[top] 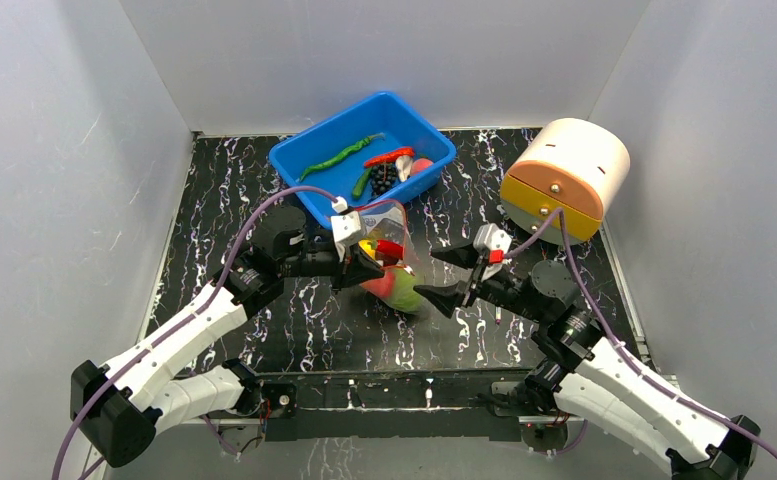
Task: Place the food in the zip-top bag and seal the zipper
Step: Zip the zipper food storage bag at the center of the board.
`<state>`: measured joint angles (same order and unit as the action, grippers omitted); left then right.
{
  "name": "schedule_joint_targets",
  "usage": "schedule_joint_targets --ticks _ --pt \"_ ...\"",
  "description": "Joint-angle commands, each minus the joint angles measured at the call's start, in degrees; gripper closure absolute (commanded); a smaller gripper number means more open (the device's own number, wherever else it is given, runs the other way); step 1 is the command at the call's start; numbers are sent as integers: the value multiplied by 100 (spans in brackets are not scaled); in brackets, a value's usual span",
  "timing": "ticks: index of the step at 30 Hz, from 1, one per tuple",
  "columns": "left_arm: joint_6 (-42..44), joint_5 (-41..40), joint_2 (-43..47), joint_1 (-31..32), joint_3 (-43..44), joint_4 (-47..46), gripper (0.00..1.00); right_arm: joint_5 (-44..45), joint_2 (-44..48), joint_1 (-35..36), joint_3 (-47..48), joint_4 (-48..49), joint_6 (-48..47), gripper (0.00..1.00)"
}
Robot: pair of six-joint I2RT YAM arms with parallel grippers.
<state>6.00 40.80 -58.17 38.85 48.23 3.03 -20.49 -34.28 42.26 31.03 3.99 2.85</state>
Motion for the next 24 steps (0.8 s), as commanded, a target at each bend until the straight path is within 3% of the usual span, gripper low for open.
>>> schedule_joint_targets --ticks 1,9,14,24 --pt "-157 31 190 18 245 -373 100 -396 77 4 -348 1233 -308 26" --pt "-354 37 206 17 143 -559 100 -341 -313 19 -522 1694 -397 38" --pt "-448 73 227 17 78 -686 100 -404 -536 27 -532 1925 -487 53" --pt "-510 225 282 17 -61 -920 100 -358 -864 61 -458 1960 -786 73"
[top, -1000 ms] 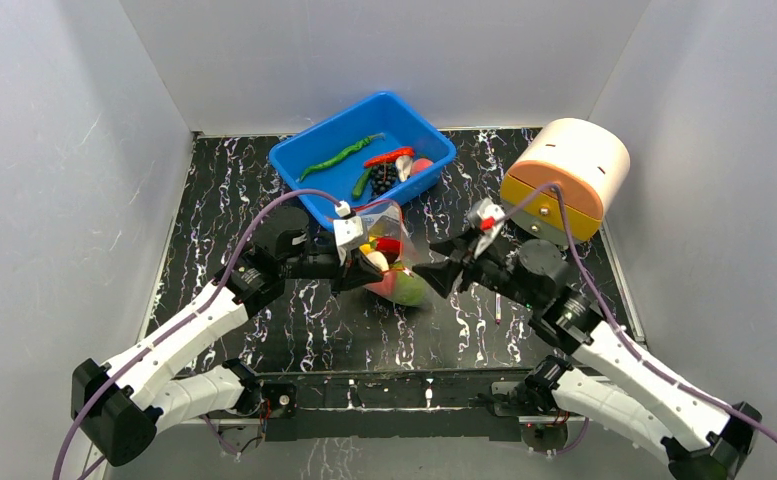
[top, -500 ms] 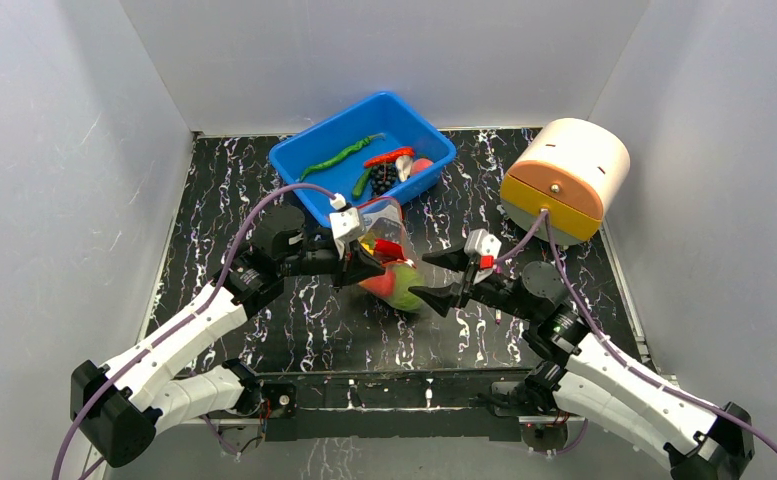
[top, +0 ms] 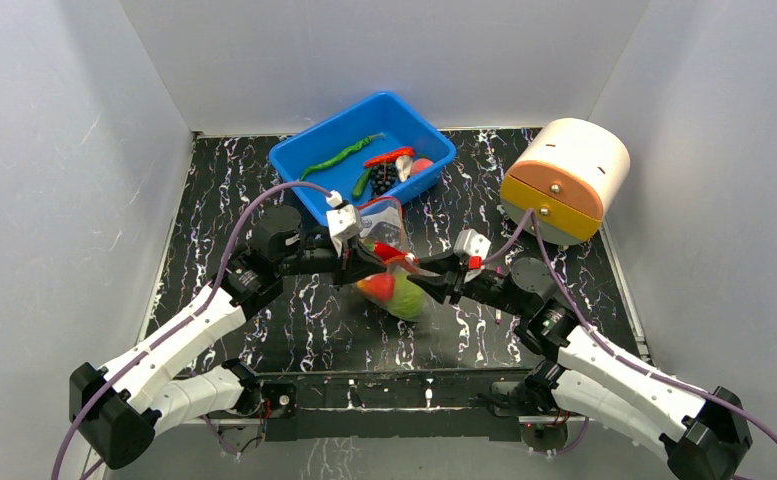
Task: Place the food in the zip-top bag and seal the zipper
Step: Zip the zipper food storage bag at the center of the board.
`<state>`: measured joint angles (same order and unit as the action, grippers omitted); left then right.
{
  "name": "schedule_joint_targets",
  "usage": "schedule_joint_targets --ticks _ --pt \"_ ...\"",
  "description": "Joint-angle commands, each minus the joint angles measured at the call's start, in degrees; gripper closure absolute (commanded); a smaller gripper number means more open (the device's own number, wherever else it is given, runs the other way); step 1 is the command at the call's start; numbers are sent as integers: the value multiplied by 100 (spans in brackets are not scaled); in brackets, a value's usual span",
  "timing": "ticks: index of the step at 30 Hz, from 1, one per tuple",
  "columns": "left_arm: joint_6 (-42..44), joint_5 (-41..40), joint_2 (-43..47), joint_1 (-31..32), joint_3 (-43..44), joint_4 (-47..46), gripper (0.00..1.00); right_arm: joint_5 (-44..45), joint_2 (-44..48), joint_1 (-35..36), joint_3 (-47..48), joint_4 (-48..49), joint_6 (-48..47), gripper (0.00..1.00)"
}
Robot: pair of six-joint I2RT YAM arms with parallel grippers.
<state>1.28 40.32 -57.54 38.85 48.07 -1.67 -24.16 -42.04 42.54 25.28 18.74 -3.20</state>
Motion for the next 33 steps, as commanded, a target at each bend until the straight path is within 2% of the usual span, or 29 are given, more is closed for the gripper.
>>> schedule_joint_targets --ticks 1,2,4,5,8,11,15,21,25,28,33 --pt "-44 306 225 17 -56 -485 100 13 -113 29 125 513 -173 76" --pt "-40 317 225 17 -56 -486 100 10 -133 42 120 549 -171 82" --pt "-57 320 241 13 -53 -475 100 2 -154 40 118 602 -194 100" --pt "-88 330 244 17 -53 -490 100 -21 -155 41 118 600 -207 100" --pt "-320 572 191 17 138 -470 68 -169 -78 48 111 511 -328 100" --pt "-347 770 79 17 439 -351 59 -325 42 49 84 390 -525 100" --pt "55 1076 -138 17 777 -134 45 -590 96 51 88 370 -713 100" --pt "1111 1533 -593 17 1195 591 40 -983 13 46 253 145 -842 100" --pt "1668 1914 -903 17 1451 957 43 -1279 12 48 276 27 -916 100" --pt "1957 2135 -1070 17 1580 1131 46 -1256 28 52 280 28 -890 100" --pt "2129 2355 -1268 17 1664 1217 45 -1250 38 48 276 9 -933 100"
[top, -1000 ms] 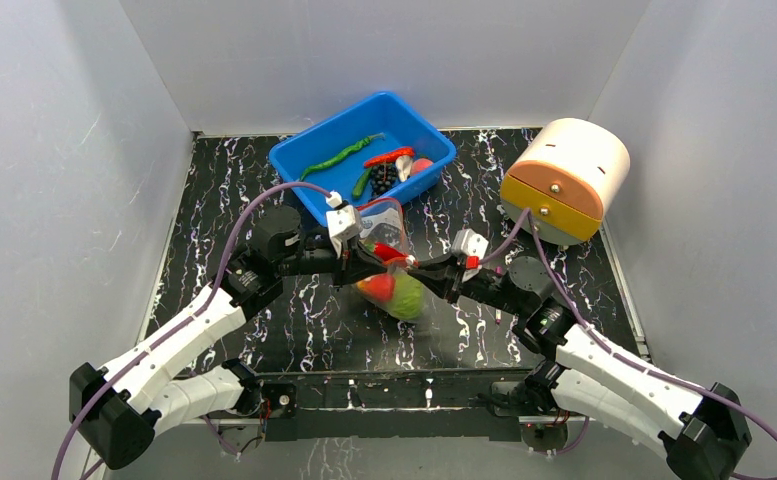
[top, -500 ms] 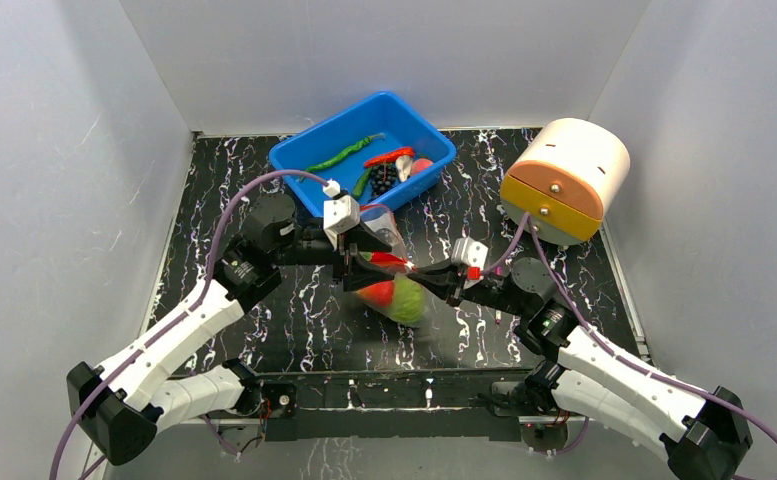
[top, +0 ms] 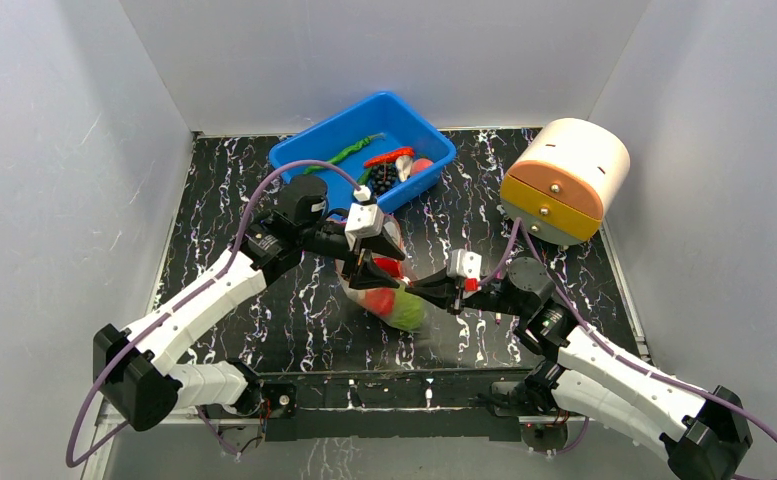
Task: Place the food in the zip-top bag and seal the zipper
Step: Zip the zipper food storage bag at the center of the board.
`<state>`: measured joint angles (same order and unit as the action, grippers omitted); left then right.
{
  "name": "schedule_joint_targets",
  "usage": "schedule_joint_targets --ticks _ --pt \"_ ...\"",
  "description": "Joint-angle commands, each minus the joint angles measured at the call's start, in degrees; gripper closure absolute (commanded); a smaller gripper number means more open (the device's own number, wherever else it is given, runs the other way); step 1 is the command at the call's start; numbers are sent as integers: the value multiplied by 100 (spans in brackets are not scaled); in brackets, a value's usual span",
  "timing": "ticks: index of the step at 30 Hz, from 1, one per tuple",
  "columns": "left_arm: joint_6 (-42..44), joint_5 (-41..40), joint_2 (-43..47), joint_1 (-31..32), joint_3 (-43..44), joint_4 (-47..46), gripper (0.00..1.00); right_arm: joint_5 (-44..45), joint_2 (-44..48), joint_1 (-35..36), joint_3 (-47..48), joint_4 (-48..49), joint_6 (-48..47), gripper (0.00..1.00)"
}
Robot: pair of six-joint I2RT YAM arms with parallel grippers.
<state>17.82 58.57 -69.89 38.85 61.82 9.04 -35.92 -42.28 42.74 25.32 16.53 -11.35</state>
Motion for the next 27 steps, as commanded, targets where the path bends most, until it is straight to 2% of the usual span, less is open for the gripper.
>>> schedule_joint_targets --ticks 1,12,16,23,27 --pt "534 565 -60 17 312 196 44 -66 62 28 272 231 -123 100" --pt "566 695 -205 99 298 0 53 -72 62 28 248 249 -95 100" --pt "502 513 -288 131 363 -23 65 -81 39 25 269 231 -114 100" --pt "653 540 -292 166 372 124 67 -65 -3 32 394 73 -234 100" --pt "728 557 -265 167 418 229 79 -24 50 25 379 46 -218 100"
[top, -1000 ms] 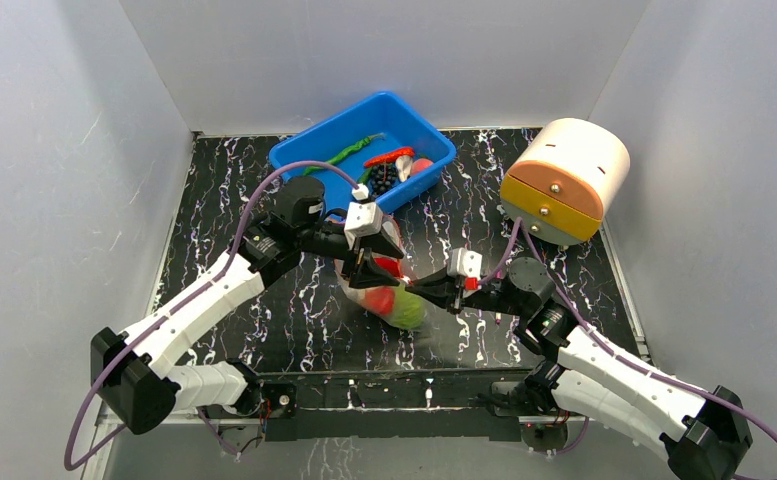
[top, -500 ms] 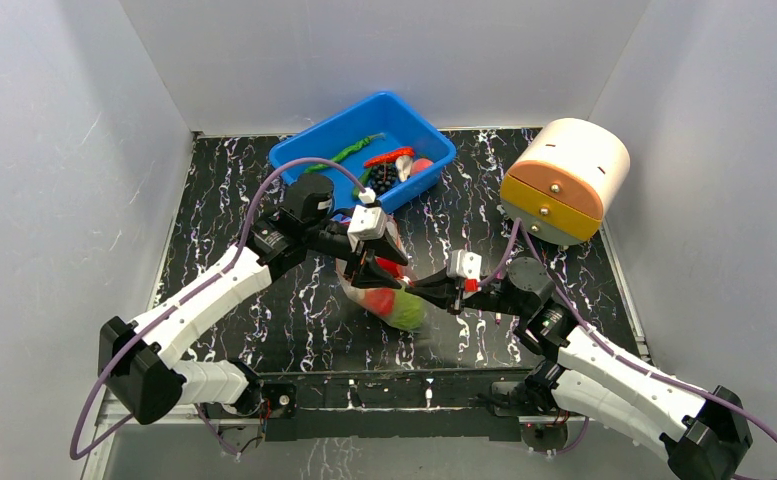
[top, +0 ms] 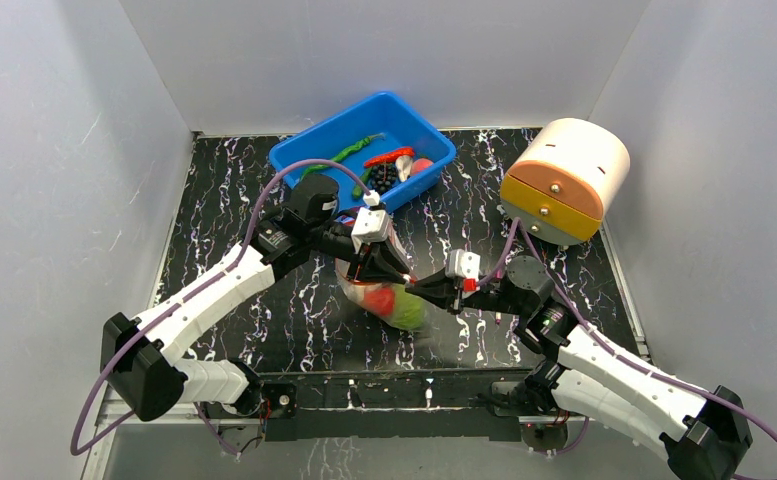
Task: Place the food in the zip-top bag and seal the zipper
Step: Zip the zipper food storage bag at the center of the board.
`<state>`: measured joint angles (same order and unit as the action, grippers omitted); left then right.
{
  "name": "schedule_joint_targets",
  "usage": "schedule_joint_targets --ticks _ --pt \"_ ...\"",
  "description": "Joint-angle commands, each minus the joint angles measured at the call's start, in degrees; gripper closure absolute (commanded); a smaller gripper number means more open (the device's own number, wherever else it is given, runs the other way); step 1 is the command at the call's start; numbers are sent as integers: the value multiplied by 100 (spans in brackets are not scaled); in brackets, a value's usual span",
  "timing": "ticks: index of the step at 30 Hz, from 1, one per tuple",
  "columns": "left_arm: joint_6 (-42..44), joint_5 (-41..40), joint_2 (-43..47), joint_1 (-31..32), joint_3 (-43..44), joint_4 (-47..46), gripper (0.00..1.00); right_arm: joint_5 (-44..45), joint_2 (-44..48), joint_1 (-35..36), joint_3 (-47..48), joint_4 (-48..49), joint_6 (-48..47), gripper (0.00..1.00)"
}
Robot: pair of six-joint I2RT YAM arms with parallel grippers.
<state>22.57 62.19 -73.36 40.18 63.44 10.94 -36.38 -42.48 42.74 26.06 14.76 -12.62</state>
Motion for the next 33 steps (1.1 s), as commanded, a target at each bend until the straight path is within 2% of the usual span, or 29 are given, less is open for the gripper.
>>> schedule_joint_targets --ticks 1,4,17,21,25,33 --pt "250 201 81 36 249 40 79 49 79 28 303 202 -91 100" --pt "248 194 65 37 240 61 74 111 83 27 298 164 -91 100" --pt "294 217 -59 103 256 143 73 244 -14 27 340 236 151 100" --pt "287 211 -94 145 265 107 78 288 -23 32 338 255 215 100" --pt "291 60 -98 165 242 75 100 408 -20 26 355 185 215 100" --pt "492 -898 99 162 275 576 100 1076 605 28 56 406 218 100"
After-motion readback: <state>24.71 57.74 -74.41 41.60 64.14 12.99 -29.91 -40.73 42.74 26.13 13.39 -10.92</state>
